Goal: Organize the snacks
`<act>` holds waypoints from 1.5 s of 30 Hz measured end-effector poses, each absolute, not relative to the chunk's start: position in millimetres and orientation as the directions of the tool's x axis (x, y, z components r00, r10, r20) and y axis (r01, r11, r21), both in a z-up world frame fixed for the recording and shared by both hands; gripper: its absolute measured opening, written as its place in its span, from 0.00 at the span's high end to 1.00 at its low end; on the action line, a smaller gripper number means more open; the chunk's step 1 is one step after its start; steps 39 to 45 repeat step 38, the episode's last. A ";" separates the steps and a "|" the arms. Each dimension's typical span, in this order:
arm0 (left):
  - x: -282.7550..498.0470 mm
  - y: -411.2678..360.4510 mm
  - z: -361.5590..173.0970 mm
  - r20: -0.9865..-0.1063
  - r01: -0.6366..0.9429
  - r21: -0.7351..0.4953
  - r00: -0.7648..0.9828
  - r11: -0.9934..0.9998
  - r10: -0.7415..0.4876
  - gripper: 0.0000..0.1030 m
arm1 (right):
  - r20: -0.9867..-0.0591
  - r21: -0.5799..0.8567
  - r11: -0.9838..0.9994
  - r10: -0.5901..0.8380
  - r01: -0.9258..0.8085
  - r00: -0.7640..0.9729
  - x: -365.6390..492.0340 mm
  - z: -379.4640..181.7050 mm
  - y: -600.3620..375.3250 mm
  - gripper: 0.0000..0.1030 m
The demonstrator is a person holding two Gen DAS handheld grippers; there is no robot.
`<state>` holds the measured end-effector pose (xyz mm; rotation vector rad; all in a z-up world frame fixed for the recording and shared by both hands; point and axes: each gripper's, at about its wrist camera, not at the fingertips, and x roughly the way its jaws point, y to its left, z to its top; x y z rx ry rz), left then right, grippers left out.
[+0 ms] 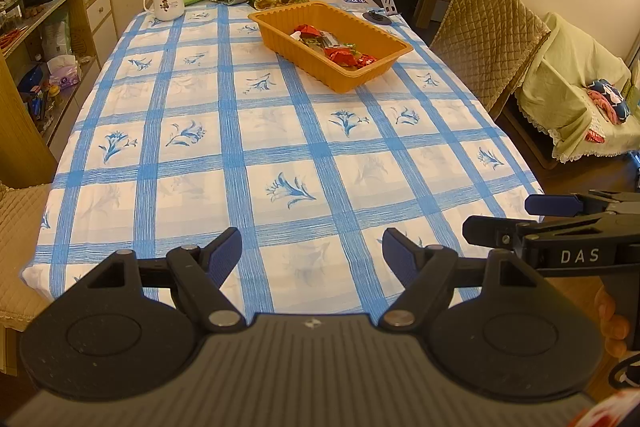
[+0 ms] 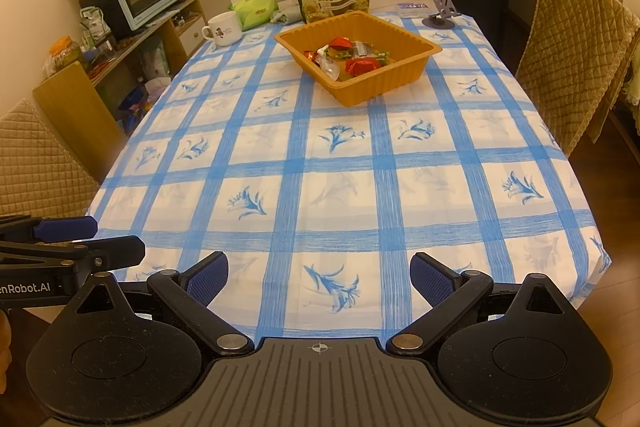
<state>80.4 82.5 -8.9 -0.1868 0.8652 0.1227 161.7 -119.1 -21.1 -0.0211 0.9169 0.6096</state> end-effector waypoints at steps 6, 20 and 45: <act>80.6 82.8 -9.0 -0.765 -0.183 -0.114 0.643 0.977 0.031 0.27 | -0.749 0.235 0.832 0.485 -0.502 0.452 161.8 -21.2 -118.7 0.06; 80.2 85.8 -9.6 -0.766 -0.184 -0.115 0.642 0.976 0.031 0.26 | -0.749 0.235 0.831 0.485 -0.503 0.451 162.3 -21.4 -115.8 0.06; 89.5 93.1 -11.4 -0.769 -0.199 -0.121 0.639 0.973 0.035 0.26 | -0.754 0.235 0.827 0.487 -0.511 0.441 167.1 -23.9 -108.1 0.06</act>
